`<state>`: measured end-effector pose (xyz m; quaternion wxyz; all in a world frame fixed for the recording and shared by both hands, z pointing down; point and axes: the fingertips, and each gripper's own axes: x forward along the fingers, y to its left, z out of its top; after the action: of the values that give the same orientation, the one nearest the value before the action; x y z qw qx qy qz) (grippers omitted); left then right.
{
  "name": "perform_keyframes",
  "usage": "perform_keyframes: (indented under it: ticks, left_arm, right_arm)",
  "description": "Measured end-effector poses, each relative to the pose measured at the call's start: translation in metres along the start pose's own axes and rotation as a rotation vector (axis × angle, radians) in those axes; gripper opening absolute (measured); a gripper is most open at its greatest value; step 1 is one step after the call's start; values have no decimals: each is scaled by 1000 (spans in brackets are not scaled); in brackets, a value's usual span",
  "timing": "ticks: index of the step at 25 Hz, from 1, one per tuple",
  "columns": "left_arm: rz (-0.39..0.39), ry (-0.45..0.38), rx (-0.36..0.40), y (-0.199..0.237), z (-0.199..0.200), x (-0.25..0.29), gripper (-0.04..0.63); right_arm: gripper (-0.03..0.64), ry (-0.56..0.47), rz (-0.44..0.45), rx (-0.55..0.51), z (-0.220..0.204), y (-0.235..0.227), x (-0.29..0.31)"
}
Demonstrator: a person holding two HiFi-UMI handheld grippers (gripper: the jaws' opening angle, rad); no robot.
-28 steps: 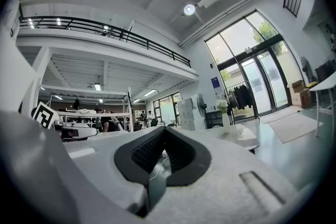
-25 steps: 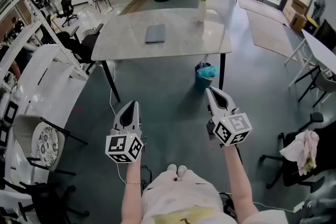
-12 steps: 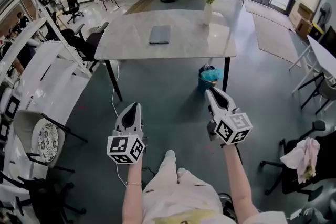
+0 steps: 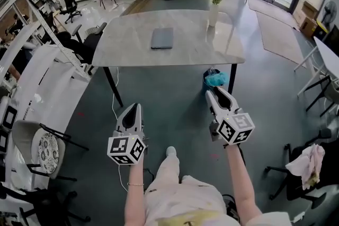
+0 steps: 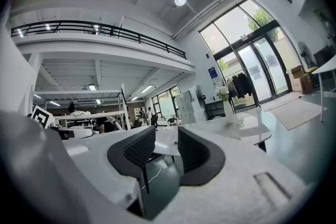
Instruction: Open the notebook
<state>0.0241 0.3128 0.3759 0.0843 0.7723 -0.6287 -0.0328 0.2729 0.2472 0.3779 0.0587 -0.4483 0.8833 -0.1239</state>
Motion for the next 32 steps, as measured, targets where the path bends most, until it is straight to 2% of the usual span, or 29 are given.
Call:
perform_keyframes:
  ticks: [17, 32]
  left_arm:
    - [-60, 5, -12, 101, 26, 165, 0]
    - [-69, 60, -43, 143, 11, 244, 0]
  right_arm:
    - [136, -30, -73, 26, 13, -52, 171]
    - [135, -1, -82, 58, 1, -84, 261]
